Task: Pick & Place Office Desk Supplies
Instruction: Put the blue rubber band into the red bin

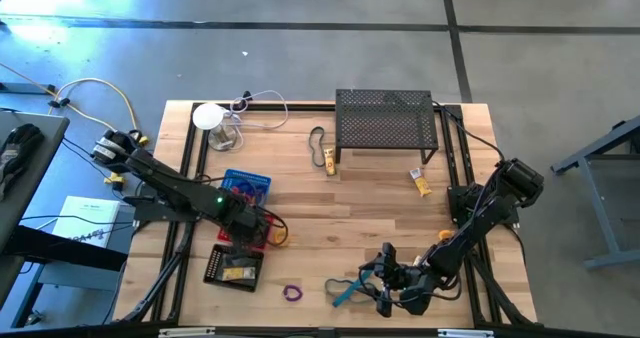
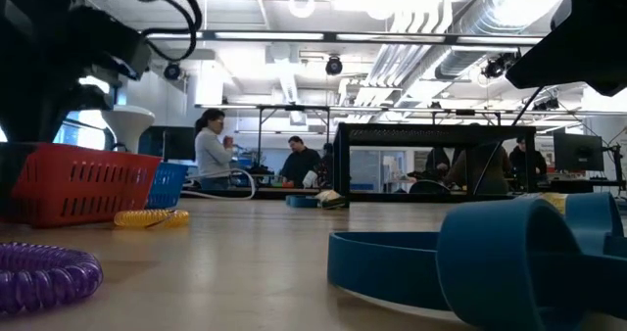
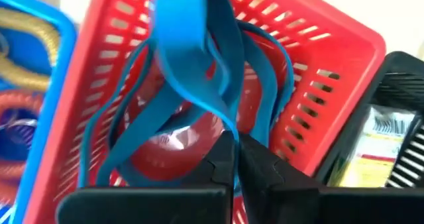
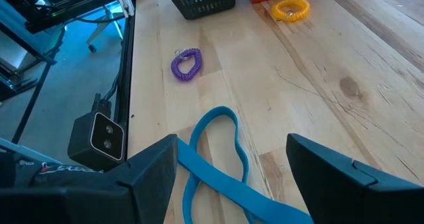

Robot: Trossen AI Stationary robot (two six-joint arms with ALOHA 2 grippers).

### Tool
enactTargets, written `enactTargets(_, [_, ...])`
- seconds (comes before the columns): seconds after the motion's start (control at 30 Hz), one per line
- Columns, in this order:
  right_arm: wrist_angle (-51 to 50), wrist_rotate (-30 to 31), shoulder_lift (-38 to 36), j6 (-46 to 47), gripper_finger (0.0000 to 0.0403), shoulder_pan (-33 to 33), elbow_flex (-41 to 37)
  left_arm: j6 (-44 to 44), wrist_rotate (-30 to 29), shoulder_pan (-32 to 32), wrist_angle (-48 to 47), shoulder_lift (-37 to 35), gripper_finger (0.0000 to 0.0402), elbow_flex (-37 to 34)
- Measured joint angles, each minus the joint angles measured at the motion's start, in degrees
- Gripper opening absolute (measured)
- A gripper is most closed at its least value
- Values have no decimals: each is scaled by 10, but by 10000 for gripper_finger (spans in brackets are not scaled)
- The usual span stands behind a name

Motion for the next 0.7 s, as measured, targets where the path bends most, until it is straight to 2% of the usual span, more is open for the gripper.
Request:
enactTargets(0.33, [0,0,0,-2,270,-1,0,38,-23,14,22,0,11,-23])
enactTargets(0.7, [-1,0,0,-1,270,-1,0,10,-27,13,22,0,133,-23])
